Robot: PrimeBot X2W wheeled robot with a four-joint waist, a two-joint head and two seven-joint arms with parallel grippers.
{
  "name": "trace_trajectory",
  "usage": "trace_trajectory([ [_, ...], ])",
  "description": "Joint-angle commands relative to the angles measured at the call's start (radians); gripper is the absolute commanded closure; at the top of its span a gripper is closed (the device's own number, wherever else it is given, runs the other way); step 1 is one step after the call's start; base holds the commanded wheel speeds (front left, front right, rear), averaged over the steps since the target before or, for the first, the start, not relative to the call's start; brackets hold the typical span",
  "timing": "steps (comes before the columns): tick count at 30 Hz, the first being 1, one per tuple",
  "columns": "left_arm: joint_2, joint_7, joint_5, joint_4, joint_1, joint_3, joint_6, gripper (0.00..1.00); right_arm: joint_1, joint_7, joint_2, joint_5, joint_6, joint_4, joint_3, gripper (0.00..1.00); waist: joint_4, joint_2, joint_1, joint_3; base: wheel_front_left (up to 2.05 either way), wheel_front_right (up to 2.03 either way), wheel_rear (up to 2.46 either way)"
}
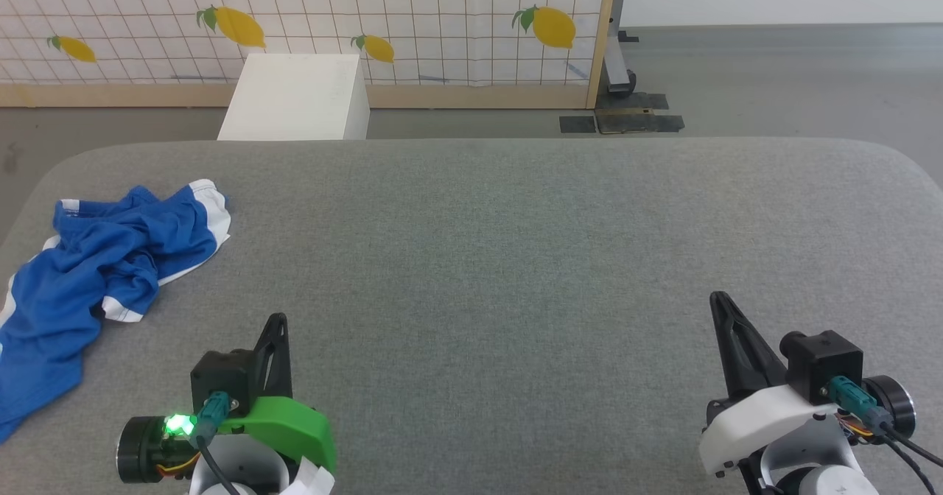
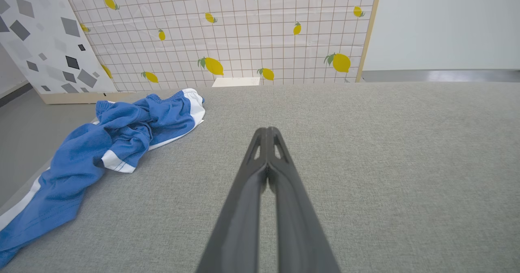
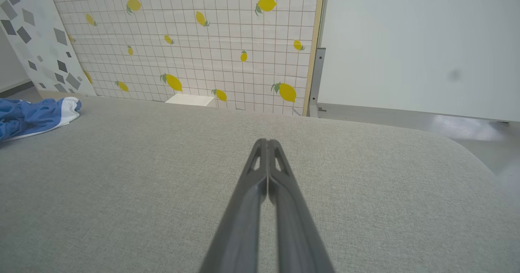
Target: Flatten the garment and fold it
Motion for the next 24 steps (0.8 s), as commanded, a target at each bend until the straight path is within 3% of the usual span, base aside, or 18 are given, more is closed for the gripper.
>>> trace_trajectory([
  [1,0.008,0.001,0.013,-0.003,-0.015,0.004,-0.001,1.00,-0.018,0.000,0.000,-0.006,0.006,0.002,0.001,1.00,0.000,-0.0001,0.0000,0.000,0.00,0.00,0.00],
  [24,0.008,0.001,0.013,-0.003,-0.015,0.004,-0.001,1.00,-0.018,0.000,0.000,-0.006,0.006,0.002,0.001,1.00,0.000,-0.0001,0.0000,0.000,0.00,0.00,0.00],
])
